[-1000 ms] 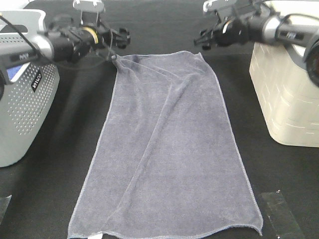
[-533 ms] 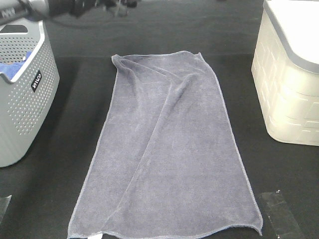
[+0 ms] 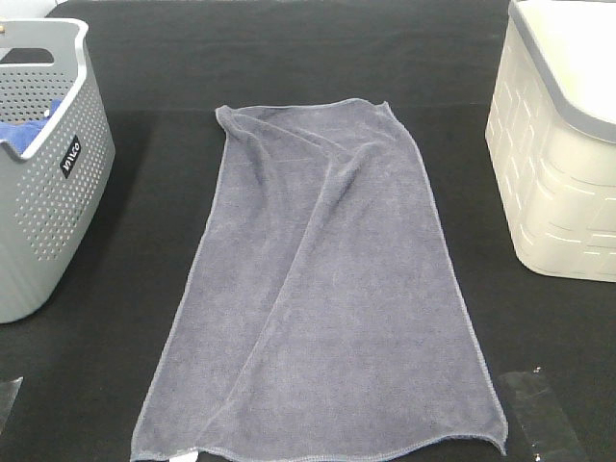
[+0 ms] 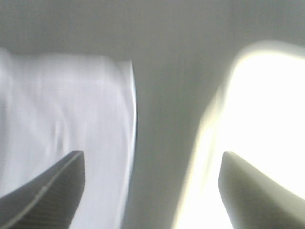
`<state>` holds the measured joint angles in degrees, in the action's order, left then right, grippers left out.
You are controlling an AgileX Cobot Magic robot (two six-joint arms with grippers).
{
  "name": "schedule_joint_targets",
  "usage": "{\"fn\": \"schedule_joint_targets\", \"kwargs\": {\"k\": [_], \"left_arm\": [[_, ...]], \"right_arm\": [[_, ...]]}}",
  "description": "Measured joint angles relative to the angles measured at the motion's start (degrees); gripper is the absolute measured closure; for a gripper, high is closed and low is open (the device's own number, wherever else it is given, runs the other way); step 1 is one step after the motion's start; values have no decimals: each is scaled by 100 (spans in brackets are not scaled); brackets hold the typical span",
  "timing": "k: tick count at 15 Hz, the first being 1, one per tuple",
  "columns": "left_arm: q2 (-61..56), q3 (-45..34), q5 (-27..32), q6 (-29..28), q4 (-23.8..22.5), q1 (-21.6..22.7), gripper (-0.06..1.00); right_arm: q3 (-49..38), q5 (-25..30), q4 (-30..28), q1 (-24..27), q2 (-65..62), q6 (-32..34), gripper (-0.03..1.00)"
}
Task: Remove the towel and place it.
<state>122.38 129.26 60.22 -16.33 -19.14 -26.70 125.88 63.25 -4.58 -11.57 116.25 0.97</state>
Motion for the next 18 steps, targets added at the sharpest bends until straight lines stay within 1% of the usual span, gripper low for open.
{"fn": "schedule_joint_targets", "kwargs": {"k": [1,2,4,6,7,8,11,15,18], "left_arm": [[-160,0,596,172,126,-74,12],[-321,0,831,258,246,-126,12],[-693,-17,900,315,814,-178,12],[-1203,-183,911,413,1404,-183,12],[-1507,-407,911,441,1576,-183,12],[-1833,-751,911,453,1616,-189,12],[-3014,-2452,917,407,1518,-189,12],[-4693,-4841,940,258,1513,-189,12],[-5924,-6383,963,218,1501,-189,12]], "right_arm": [[0,435,0,0,-132,0,24],[-11,561,11,0,-281,0,24],[-327,619,212,0,-785,-29,24],[-1020,636,361,0,-1438,-46,24],[-1455,636,413,0,-1856,-52,24],[-1960,636,458,0,-2292,-52,24],[-3392,647,590,0,-3484,-52,24],[-5426,642,739,0,-5088,-63,24],[-6950,642,751,0,-6377,-138,24]]}}
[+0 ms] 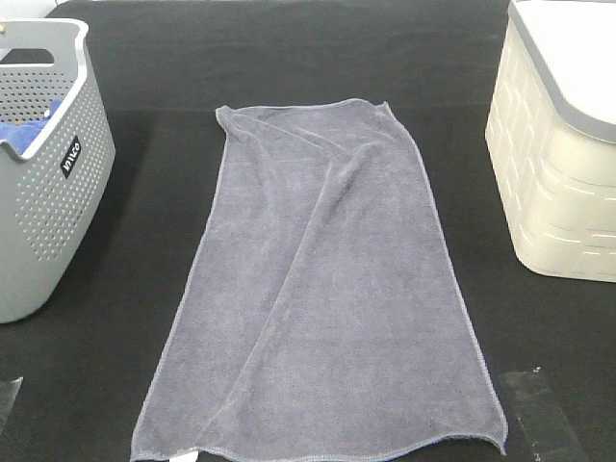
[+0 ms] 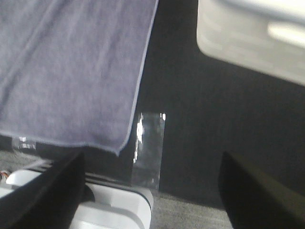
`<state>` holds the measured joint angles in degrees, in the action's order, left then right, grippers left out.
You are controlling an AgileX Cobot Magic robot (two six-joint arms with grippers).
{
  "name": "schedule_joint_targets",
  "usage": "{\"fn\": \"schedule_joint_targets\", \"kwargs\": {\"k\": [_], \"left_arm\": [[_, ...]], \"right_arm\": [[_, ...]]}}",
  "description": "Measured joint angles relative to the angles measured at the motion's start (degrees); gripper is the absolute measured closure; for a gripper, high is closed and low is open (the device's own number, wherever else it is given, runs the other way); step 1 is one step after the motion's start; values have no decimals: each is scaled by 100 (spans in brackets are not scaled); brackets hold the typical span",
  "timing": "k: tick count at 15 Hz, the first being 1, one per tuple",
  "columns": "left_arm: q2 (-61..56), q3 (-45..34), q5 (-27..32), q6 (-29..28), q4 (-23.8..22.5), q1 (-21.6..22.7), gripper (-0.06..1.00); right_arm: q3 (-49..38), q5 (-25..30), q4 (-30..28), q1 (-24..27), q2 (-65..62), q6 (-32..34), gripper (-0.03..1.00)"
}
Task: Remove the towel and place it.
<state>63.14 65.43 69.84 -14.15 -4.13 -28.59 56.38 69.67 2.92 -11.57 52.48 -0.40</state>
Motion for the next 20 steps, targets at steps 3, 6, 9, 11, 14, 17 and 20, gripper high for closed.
{"fn": "schedule_joint_targets", "kwargs": {"k": [3,6,9,11,14,17,20], "left_arm": [[-1461,-1272,17,-29,0,0,12],[-2956,-2263,29,6,-6,0,12],[-4589,-3180,29,407,0,0,12],[-5237,-3392,-120,722,23,0,12],[-5752,-3575,-756,1301,286,0,12],[-5758,-3678,-957,1719,493,0,12],[-5758,-3678,-968,1748,510,0,12]], "right_arm": [[-1197,6,0,0,-1404,-46,24],[-2040,11,0,0,-2807,-63,24],[-2458,-17,0,0,-4045,-143,24],[-2515,-241,0,0,-4486,-418,24],[-2647,-636,143,0,-4647,-527,24],[-2733,-819,344,0,-4664,-533,24],[-2733,-848,395,0,-4664,-584,24]]}}
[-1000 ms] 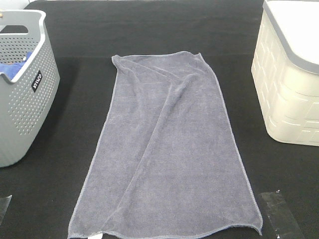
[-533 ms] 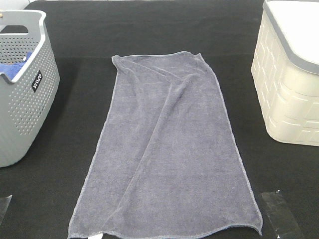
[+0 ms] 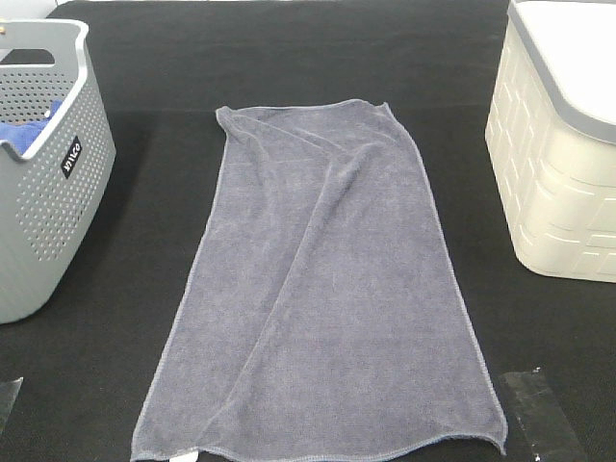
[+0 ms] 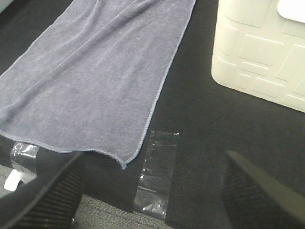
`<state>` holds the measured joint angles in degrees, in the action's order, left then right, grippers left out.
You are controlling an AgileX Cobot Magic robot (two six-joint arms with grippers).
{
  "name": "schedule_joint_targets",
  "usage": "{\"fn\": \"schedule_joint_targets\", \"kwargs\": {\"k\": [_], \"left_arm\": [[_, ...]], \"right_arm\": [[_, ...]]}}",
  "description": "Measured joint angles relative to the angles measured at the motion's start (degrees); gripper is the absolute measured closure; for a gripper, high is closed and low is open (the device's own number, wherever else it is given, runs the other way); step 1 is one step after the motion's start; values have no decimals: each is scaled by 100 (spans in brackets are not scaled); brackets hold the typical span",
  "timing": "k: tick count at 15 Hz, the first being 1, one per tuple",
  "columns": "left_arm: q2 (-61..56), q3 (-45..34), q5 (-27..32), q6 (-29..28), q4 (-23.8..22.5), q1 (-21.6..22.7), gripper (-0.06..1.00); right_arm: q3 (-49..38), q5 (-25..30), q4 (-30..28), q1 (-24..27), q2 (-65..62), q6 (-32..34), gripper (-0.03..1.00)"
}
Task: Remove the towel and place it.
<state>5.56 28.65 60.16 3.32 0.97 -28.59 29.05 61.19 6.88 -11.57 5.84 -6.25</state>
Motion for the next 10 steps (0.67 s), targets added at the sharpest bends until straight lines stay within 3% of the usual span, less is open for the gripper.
{"fn": "schedule_joint_targets", "kwargs": {"k": [3,10], "left_arm": [[0,-6,-6,115,292,0,12],[0,-6,-6,183,367,0,12]], "right_arm": [[-6,0,40,0,0,-97,24],[-6,0,52,0,0,-241,24]]}}
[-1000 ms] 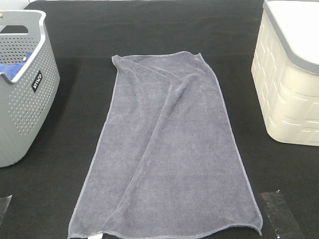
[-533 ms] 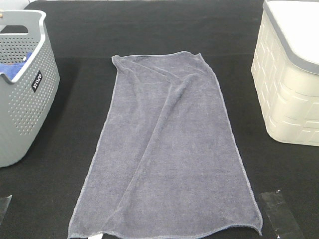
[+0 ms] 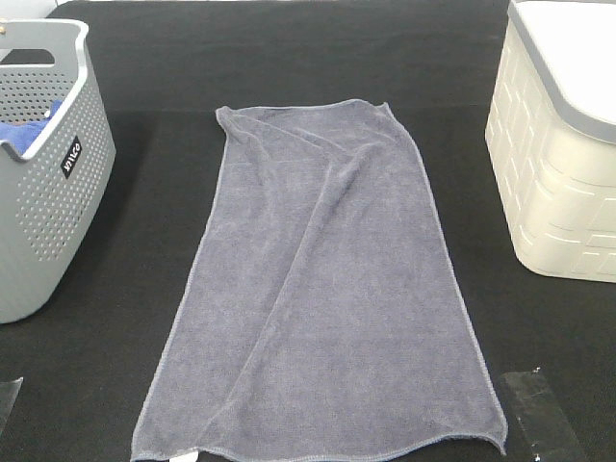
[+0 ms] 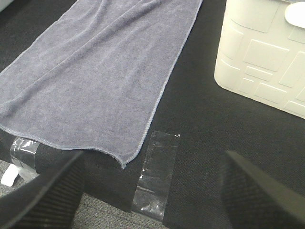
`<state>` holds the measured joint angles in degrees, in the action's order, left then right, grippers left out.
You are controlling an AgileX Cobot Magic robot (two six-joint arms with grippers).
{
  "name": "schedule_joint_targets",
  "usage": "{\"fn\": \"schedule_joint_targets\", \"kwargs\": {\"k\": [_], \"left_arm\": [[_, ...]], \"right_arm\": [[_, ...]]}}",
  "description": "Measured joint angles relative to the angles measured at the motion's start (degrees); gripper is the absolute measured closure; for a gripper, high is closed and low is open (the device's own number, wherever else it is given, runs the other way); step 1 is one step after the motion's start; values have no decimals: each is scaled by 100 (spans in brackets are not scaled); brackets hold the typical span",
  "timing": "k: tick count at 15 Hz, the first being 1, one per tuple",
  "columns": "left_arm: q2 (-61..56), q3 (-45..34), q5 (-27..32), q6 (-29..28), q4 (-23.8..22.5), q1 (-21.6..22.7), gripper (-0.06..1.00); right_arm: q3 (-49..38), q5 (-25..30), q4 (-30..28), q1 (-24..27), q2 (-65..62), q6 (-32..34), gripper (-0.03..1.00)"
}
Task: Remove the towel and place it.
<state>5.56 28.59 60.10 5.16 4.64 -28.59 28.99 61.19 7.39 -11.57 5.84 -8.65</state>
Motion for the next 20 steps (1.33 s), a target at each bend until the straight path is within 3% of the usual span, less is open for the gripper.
{"fn": "schedule_joint_targets", "kwargs": {"k": [6,7,9,10,14,17,20], "left_arm": [[0,0,0,0,0,0,13],[0,0,0,0,11,74,13],[-57,0,0,0,23,630,13],[-223,0,0,6,23,1197,13],[-573,0,-11,11,23,2372,13],[-573,0,-11,17,23,2767,13],[-573,0,-11,17,23,2802,13]], "right_arm": [[0,0,0,23,0,0,24],[0,0,23,206,0,0,24],[0,0,46,1049,-11,0,24],[-6,-11,52,1318,-80,0,24],[-6,-6,63,1450,-596,6,24],[-6,-11,109,1232,-607,6,24],[-6,-11,126,1175,-607,6,24]]}}
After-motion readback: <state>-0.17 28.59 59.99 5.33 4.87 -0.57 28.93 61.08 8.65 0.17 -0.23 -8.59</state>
